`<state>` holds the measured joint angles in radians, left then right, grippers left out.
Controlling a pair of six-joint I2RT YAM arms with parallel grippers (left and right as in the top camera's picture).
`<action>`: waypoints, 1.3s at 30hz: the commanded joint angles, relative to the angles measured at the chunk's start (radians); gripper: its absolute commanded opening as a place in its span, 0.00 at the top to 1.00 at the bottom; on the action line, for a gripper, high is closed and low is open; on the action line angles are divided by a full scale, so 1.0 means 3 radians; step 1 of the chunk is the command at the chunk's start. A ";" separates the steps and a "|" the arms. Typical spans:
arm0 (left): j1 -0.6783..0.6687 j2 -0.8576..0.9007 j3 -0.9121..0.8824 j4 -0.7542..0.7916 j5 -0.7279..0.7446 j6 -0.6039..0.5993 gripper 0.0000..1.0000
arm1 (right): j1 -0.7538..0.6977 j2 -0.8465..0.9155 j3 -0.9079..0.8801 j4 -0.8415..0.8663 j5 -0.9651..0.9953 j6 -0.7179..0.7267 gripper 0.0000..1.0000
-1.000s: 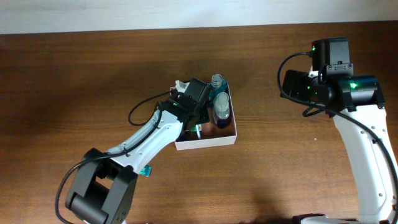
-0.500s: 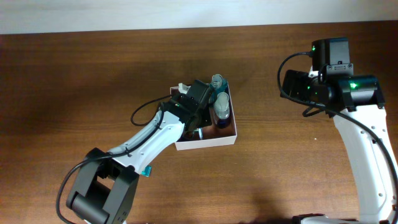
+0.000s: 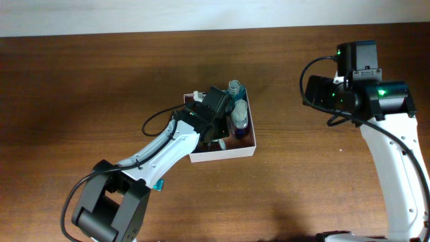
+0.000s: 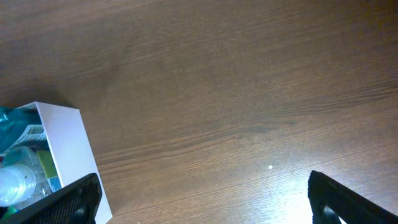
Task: Pack container
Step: 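Lower the toothbrush beside the Dettol bar and open the left gripper, then raise the left gripper out of the box toward the toothpaste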
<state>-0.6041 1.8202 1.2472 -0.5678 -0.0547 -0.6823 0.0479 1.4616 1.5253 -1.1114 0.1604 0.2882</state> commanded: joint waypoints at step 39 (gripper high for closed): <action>0.0622 -0.1151 0.0106 -0.1901 -0.0815 -0.0825 0.22 | -0.0011 0.0022 0.0001 0.0000 0.0031 0.0013 0.02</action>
<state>-0.4538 1.4811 1.2709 -1.1046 -0.2958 -0.7795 0.0483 1.4616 1.5253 -1.1118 0.1604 0.2886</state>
